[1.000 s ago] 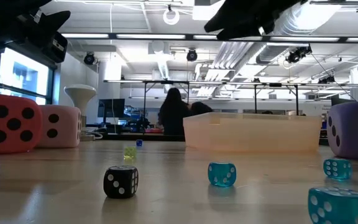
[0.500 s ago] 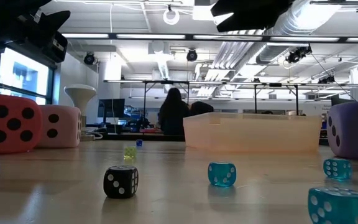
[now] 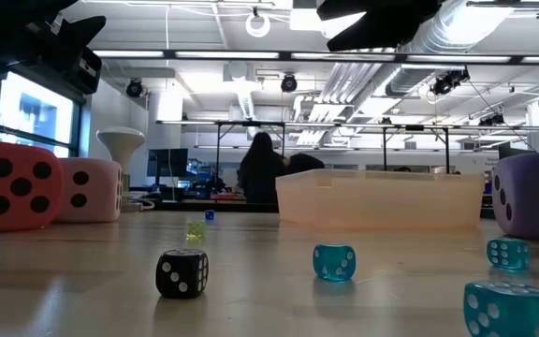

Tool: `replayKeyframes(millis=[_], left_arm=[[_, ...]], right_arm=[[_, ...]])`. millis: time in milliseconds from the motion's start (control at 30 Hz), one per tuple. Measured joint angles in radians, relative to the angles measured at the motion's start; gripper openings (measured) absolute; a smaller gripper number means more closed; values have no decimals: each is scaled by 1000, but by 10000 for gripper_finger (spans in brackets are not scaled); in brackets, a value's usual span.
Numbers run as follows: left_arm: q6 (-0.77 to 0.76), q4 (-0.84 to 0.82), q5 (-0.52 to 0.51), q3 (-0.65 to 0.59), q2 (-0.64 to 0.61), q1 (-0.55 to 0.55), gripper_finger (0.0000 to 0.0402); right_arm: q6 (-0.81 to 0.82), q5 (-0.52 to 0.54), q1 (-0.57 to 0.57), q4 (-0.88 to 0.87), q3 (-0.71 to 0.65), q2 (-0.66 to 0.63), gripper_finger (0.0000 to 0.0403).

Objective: Pick & Place Dice
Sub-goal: Put the large violet dice into the orange bin

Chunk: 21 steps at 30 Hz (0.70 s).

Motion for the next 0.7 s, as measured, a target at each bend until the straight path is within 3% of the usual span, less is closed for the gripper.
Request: replayKeyframes(millis=[133, 400, 533, 700], left_arm=[[-2, 0, 0, 0, 0, 0, 144], [-8, 0, 1, 0, 0, 0, 144], [-8, -1, 1, 0, 0, 0, 144], [-8, -5, 1, 0, 0, 0, 144]], right_arm=[[-9, -20, 0, -2, 0, 0, 396], [-38, -205, 41, -42, 0, 0, 392], [-16, -290, 65, -190, 0, -12, 392], [171, -278, 114, -431, -1, -52, 391]])
